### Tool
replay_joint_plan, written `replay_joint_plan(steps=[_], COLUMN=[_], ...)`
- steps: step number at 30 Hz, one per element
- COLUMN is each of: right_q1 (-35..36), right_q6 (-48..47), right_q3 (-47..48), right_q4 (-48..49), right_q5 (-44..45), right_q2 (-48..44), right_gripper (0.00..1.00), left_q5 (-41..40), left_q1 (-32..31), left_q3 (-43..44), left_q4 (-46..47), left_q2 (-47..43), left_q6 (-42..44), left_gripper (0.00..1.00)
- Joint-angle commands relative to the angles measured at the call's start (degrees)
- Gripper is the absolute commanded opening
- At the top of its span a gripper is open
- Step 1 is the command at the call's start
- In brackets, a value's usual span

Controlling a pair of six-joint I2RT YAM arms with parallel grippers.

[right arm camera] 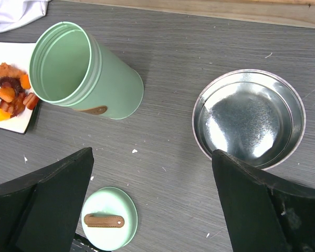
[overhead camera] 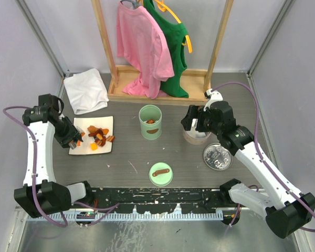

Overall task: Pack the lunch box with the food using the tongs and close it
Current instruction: Place the fake food in the packing box.

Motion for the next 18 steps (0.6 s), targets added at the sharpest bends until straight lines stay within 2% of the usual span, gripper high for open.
replay_joint_plan(steps=[1, 10, 18], right_q1=[-0.21, -0.25, -0.23], right_q6=[-0.47, 0.07, 0.63], right_q3=[2.0, 2.42, 2.64], right_q4=[1.95, 1.82, 1.82], right_q5=[0.84, 0.59, 0.32], right_q2=[-1.32, -1.34, -1.4], right_gripper=[1.0, 1.0, 1.0], left_q5=[0.79, 9.54, 18.44], left_q1=[0.08, -0.19, -1.07], left_q3=[3.26, 10.5, 10.52], left_q4=[1.54, -0.77, 2.51], left_q2=[-2.3, -2.16, -2.99], left_q6=[-1.72, -3.56, -7.98], left_gripper=[0.19, 0.19, 0.18])
